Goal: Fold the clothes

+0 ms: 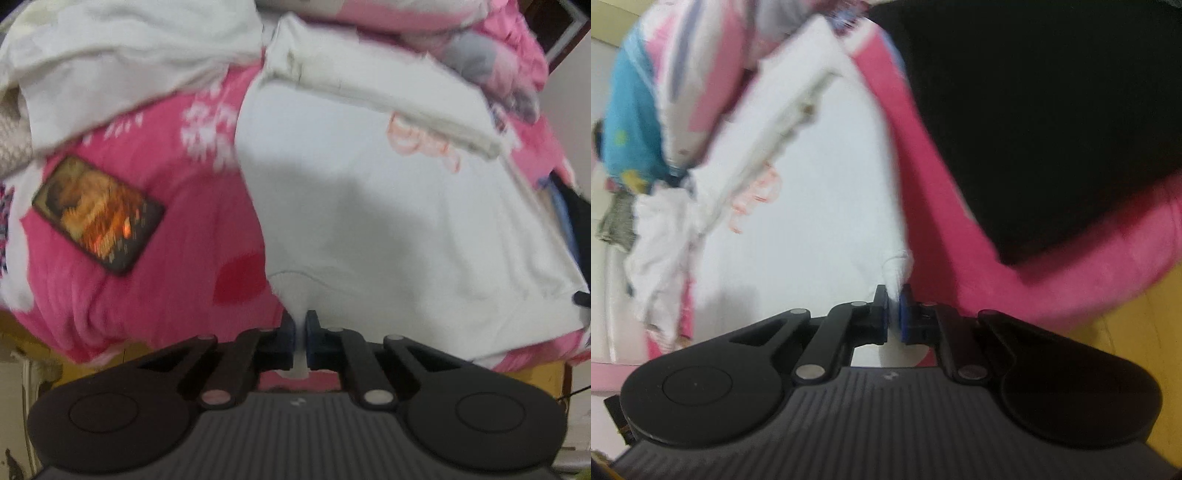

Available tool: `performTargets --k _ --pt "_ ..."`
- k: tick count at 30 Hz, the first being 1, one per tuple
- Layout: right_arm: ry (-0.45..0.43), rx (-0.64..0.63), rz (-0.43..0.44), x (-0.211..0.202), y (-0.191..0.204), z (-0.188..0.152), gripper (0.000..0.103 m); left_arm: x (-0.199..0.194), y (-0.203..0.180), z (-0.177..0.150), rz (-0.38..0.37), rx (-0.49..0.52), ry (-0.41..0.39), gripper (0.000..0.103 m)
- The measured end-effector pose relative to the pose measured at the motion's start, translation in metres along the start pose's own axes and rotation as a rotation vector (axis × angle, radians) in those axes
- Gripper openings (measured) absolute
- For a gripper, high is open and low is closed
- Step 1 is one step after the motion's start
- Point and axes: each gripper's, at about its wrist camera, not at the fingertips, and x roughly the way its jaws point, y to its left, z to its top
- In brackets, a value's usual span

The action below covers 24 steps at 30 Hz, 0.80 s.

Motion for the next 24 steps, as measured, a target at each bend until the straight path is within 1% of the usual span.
performTargets --k 7,13,15,17,22,24 --pt "-0.095 0.031 0.134 -0.026 0.028 0.039 0.004 -0.031 -0.003 0.038 -0.043 -0.031 -0.059 0.006" --pt "-0.172 0.091 0.249 -0.024 0.045 0.087 0.004 -0.046 0.006 0.084 -0.115 -0.123 -0.149 0.006" --pt "-0.194 0.1 0.279 -0.022 0.054 0.105 0.004 -0.041 0.01 0.104 -0.141 -0.158 -0.173 0.006" --pt "-0.212 0.107 0.301 -0.011 0.063 0.128 0.004 -0.029 0.016 0.129 -0.172 -0.181 -0.193 0.006" --pt "-0.24 0.119 0.308 0.023 0.087 0.188 0.004 0.014 0.027 0.201 -0.224 -0.182 -0.239 0.006" --pt "-0.256 0.12 0.307 0.041 0.094 0.209 0.004 0.032 0.031 0.23 -0.249 -0.196 -0.257 0.006"
